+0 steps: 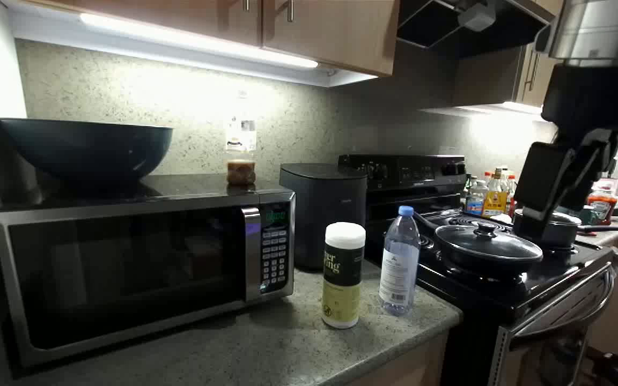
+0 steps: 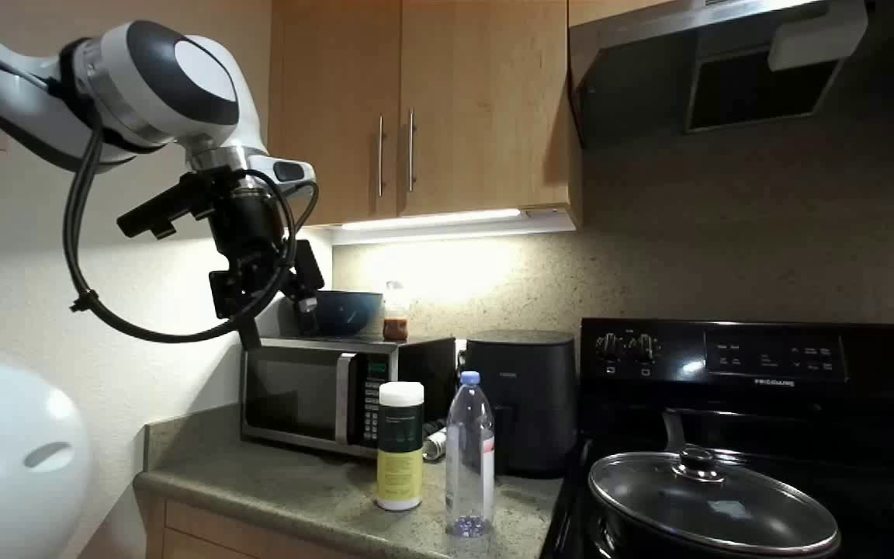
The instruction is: Place the clear bottle on top of the container on the left side of the countertop
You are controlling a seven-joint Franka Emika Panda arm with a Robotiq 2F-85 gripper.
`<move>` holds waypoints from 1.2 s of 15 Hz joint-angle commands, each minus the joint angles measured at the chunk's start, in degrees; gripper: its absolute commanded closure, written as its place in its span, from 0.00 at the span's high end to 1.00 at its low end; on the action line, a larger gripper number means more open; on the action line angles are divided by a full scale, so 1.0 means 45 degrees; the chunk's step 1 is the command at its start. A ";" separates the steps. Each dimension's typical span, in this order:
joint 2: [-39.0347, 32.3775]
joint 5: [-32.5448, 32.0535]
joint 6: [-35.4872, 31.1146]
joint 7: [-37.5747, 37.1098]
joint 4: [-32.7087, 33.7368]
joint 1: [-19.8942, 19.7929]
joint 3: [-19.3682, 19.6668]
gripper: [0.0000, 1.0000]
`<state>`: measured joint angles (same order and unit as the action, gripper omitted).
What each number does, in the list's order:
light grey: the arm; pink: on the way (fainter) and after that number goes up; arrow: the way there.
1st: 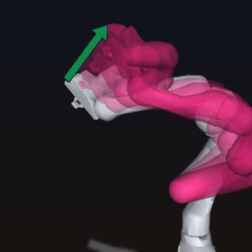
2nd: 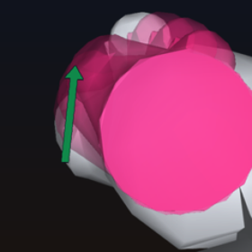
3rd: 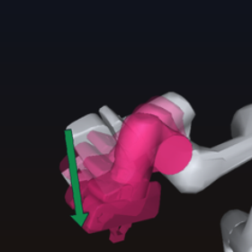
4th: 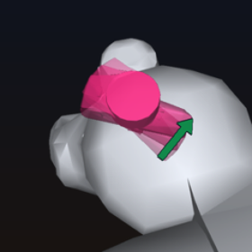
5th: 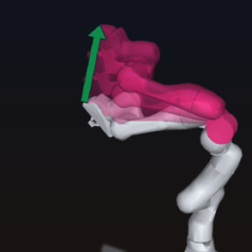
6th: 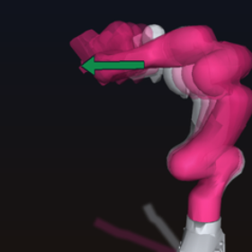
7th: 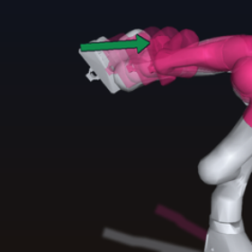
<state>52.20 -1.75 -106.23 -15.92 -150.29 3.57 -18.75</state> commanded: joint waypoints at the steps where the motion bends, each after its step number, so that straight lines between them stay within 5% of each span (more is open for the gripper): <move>1: -0.0072 -0.0163 0.0032 -0.0154 0.0029 0.0223 0.0165 1.00; 9: -0.0123 -0.0246 -0.0129 -0.0097 -0.0014 0.0158 0.0223 1.00; 18: -0.1842 -0.2100 -0.1023 -0.0692 0.0158 -0.2097 0.1442 1.00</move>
<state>46.71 -9.15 -110.90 -16.16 -150.29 -4.40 -13.20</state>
